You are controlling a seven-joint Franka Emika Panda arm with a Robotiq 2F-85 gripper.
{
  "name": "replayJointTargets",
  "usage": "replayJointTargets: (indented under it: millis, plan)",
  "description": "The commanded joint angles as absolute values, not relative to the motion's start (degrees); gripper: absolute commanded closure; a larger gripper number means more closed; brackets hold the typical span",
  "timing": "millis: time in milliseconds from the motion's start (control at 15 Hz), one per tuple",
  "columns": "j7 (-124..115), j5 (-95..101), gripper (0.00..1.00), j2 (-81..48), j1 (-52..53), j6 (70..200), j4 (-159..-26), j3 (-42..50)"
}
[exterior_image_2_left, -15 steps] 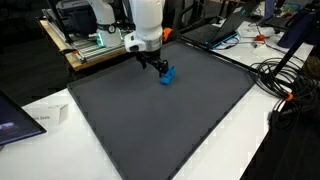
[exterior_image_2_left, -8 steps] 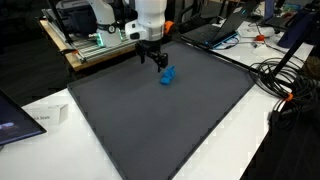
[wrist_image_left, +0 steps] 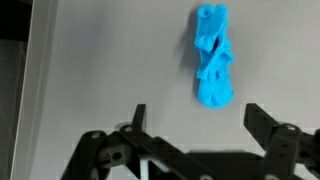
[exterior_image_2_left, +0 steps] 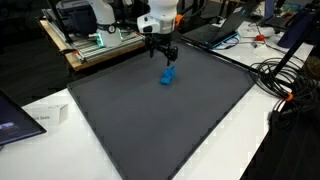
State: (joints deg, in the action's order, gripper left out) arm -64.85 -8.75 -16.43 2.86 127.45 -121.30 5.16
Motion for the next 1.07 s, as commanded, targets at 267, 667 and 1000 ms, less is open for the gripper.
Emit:
replayJointTargets:
  millis: [267, 667, 1000]
  plan:
    - [-70.54, -6.66, 0.0, -14.46, 5.44, 126.51, -121.78, 3.11]
    - [-69.44, -5.98, 0.0, -15.47, 6.11, 127.16, -121.16, 2.12]
    - [-71.98, -4.09, 0.0, -15.44, 7.0, 126.47, -120.78, 2.47]
